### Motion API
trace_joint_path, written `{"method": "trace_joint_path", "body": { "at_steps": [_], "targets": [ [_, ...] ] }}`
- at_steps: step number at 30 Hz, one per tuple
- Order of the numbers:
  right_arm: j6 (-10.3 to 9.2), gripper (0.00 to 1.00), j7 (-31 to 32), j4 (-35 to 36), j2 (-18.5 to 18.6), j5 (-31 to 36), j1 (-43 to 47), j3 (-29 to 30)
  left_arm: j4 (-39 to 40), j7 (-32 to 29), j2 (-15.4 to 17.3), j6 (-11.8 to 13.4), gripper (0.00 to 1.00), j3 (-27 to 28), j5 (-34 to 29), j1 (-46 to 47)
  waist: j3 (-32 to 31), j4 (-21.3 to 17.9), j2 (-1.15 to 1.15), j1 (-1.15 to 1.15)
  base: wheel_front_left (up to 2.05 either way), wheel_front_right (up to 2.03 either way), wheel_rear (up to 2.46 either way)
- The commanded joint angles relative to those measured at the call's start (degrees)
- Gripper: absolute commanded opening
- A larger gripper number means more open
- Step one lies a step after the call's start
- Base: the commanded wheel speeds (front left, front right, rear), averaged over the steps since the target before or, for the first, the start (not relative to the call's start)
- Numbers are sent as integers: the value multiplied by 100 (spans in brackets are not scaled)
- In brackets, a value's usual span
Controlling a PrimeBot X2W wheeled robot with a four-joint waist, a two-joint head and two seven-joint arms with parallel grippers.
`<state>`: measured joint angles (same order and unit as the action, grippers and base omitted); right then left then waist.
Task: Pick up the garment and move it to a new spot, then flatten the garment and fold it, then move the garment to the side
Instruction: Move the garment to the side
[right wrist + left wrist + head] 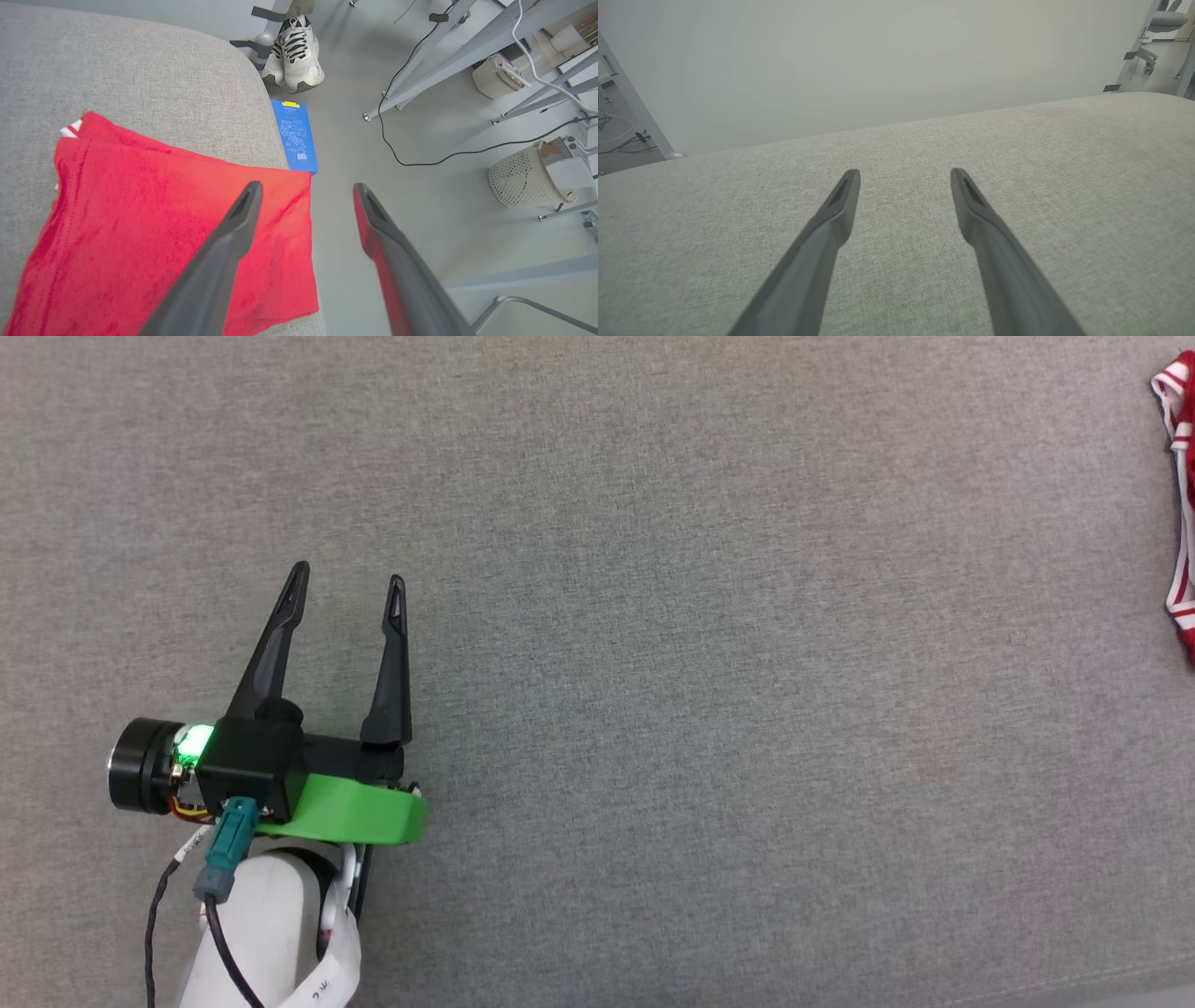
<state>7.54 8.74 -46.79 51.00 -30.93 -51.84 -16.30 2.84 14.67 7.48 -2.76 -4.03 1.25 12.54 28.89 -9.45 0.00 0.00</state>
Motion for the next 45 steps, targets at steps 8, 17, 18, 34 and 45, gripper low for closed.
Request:
{"method": "trace_joint_path", "body": {
  "at_steps": [8,17,18,34,45],
  "targets": [
    [-5,100,-1651,171,-82,154,54,-26,-157,33,-131,100,100,54,167,-321,-807,379,0,0,0,0,0],
    [-5,100,-2368,1224,-820,603,656,748,-338,33,-264,116,100,135,307,-622,-1448,734,0,0,0,0,0],
    [-5,100,-2370,1471,-936,711,788,897,-358,33,-272,111,100,139,312,-642,-1503,770,0,0,0,0,0],
    [-5,100,-2373,4323,-3665,2047,3670,1587,-731,33,-390,54,100,213,374,-1056,-2367,1170,0,0,0,0,0],
    [-5,100,-2373,4460,-4553,2162,5092,1685,-877,33,-425,10,100,211,372,-1276,-2660,1282,0,0,0,0,0]
  ]
}}
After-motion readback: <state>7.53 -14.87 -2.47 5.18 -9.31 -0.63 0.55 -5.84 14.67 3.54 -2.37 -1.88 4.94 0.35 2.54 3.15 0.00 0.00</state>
